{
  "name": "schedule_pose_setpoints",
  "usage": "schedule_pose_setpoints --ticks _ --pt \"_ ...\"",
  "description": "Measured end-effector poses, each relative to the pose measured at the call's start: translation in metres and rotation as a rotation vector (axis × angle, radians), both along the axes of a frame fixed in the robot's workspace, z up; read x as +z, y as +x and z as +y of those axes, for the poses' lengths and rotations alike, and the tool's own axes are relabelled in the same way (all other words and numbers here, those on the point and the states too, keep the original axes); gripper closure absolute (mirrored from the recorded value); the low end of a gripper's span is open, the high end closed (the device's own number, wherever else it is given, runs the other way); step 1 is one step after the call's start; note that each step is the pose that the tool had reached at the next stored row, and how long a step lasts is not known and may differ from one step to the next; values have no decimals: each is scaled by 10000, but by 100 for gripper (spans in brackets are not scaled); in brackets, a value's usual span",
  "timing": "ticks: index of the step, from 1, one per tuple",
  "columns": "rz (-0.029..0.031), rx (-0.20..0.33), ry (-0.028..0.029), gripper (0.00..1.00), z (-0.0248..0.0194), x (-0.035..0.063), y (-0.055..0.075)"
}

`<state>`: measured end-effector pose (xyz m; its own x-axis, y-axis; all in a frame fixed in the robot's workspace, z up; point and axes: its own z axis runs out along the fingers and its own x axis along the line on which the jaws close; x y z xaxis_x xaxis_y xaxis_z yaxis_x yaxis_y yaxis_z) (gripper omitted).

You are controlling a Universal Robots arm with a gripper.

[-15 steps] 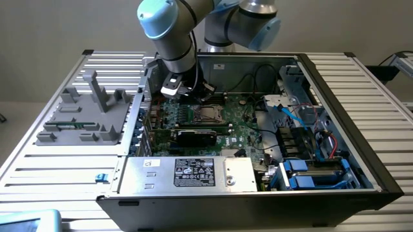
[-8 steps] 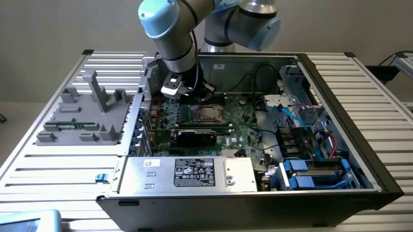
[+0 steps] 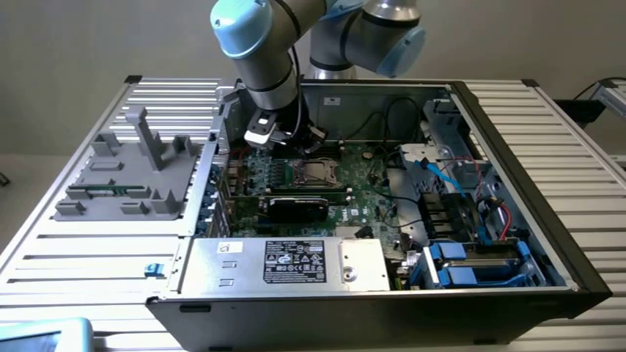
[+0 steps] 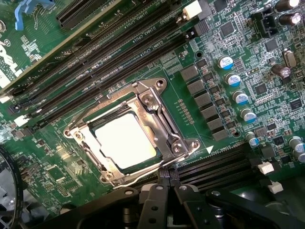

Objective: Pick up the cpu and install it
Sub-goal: 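Install the first cpu locking lever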

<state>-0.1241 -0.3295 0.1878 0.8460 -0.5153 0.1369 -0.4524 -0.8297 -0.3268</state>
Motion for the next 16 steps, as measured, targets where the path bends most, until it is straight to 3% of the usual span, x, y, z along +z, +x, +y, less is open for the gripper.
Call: schedule_pose_setpoints --ticks 16 --pt "17 1 -35 89 0 16 61"
